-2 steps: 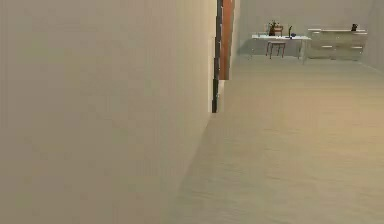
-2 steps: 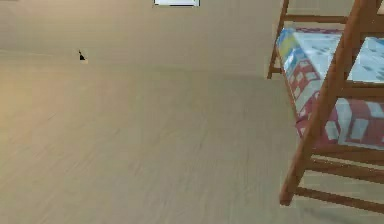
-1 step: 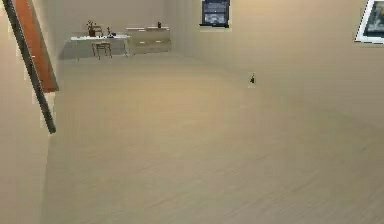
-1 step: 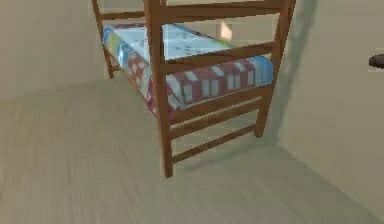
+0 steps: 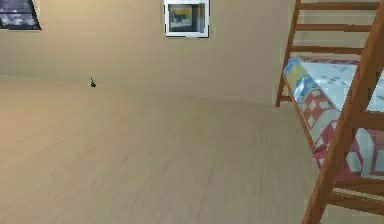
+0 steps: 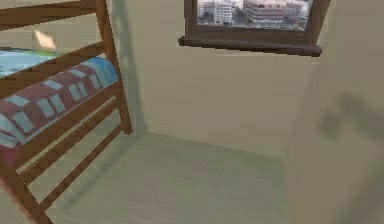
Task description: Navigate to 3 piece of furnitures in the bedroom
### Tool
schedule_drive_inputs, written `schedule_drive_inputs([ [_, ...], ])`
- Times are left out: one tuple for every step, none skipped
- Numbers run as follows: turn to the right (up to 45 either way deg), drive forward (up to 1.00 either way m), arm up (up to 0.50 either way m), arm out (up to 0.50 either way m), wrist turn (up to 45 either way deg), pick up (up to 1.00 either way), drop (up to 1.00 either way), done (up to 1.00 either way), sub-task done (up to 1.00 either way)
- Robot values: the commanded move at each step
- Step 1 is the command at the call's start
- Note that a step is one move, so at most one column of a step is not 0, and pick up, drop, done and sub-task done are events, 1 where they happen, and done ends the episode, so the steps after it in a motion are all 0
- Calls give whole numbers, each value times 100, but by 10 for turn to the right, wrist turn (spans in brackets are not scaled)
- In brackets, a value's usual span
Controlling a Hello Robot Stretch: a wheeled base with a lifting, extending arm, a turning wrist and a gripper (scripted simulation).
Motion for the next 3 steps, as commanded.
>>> schedule_drive_inputs([
  [150, 0, 0, 0, 0, 0, 0, 0, 0],
  [0, 10, 0, 0, 0, 0, 0, 0, 0],
  [0, 50, 0, 0, 0, 0, 0, 0, 0],
])
